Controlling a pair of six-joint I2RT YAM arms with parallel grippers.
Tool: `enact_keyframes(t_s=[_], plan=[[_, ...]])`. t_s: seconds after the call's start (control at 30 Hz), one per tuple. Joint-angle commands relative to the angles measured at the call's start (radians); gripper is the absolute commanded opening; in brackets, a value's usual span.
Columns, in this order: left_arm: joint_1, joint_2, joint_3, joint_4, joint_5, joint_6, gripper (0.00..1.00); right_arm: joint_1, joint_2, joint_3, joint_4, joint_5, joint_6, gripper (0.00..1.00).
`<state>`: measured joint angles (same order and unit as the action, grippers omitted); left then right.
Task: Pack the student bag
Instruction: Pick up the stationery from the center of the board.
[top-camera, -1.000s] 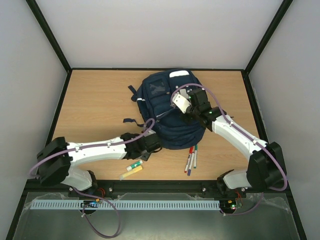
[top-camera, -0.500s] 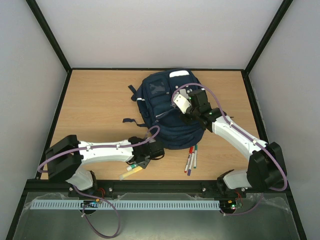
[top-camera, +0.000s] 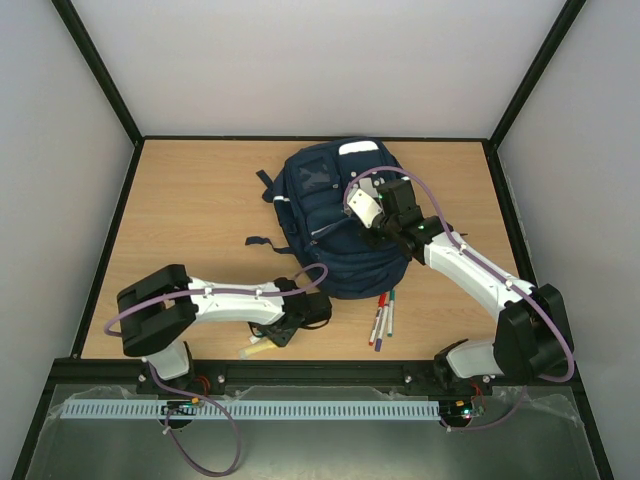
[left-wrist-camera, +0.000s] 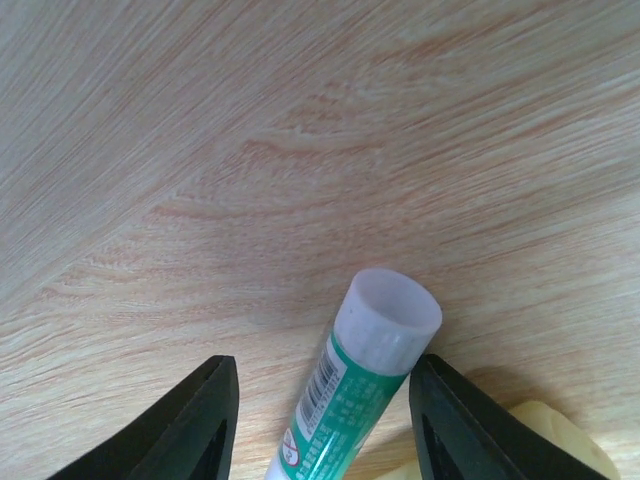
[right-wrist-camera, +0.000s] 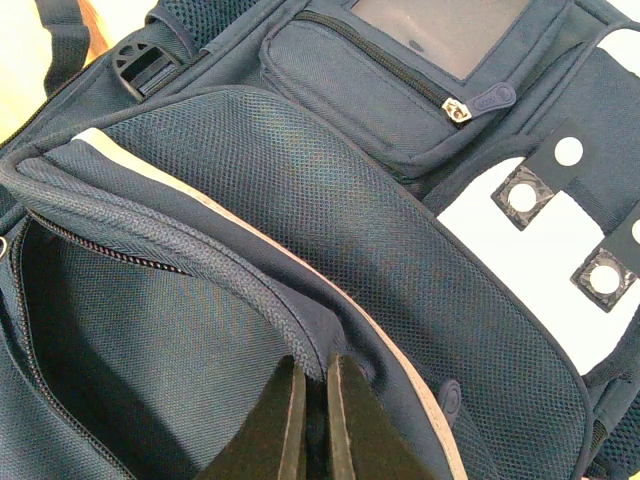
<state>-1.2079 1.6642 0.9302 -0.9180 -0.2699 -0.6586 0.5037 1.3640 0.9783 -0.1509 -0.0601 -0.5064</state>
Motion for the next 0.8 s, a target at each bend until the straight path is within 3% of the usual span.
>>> enact_keyframes(t_s=[0.0,0.4,0.77], plan=[[-0.004,0.027,0.013,-0.014,0.011,0.018,0.48,0.001,-0.028,-0.005,0.044,-0.02,0.034,0.01],[0.019,0.021,-0.04,0.078,0.039,0.049,0.41,0.001,-0.018,0.0,0.045,-0.017,0.046,0.01],[0.074,-0.045,-0.057,0.19,0.06,0.102,0.26,0.001,-0.017,0.054,0.007,-0.007,0.047,0.01]])
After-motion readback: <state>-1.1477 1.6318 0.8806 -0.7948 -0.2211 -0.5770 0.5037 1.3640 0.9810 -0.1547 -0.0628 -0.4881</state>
